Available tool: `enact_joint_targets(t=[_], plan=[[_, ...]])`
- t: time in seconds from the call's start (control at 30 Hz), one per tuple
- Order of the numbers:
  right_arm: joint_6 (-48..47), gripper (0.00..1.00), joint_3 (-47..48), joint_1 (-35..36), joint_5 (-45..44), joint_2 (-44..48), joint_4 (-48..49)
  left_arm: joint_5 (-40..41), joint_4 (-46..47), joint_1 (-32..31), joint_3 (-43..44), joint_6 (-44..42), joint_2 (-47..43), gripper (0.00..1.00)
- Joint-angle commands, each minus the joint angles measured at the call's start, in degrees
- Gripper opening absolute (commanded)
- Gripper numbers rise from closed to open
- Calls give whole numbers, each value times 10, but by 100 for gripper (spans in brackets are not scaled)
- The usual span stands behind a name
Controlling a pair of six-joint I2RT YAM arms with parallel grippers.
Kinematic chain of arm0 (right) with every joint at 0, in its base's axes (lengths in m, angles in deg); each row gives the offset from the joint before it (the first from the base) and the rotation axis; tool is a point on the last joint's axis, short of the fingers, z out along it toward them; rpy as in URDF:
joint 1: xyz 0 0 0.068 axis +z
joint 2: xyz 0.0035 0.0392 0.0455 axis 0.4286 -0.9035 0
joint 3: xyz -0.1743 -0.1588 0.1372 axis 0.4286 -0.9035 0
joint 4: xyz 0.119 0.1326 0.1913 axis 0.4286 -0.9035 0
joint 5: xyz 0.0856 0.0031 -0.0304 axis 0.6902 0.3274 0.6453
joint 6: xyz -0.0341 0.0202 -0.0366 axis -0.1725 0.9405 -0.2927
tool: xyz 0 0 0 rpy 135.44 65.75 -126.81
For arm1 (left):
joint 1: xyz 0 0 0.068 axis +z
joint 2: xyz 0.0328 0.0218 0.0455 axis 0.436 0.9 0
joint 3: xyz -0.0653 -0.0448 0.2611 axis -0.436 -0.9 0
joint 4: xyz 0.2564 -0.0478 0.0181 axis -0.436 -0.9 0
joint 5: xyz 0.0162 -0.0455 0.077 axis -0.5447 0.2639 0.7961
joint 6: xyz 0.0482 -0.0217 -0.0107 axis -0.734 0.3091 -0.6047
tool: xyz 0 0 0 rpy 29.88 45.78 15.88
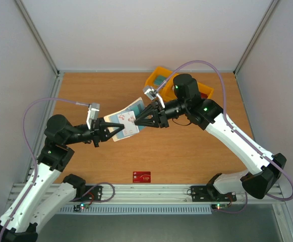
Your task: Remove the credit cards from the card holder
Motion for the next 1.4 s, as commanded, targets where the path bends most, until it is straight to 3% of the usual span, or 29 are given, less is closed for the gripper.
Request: enact_joint_targets(t=[0.0,0.27,0.8,0.93,1.37], plan=[[-11,10,1,3,-2,-4,-6,-5,37,2,2,6,-6,0],[-25,1,-3,1,12,7,-11,-6,35,2,0,6,-8,0],[-43,1,-4,-38,-2,22,-41,-8,40,2,-2,17,-12,10],[-41,1,1,-38,4,19,-43,-4,42,2,-5,15,-11,0],[-66,1,-5,-43,29,23,-60,-4,56,2,-6,6,-14,0]])
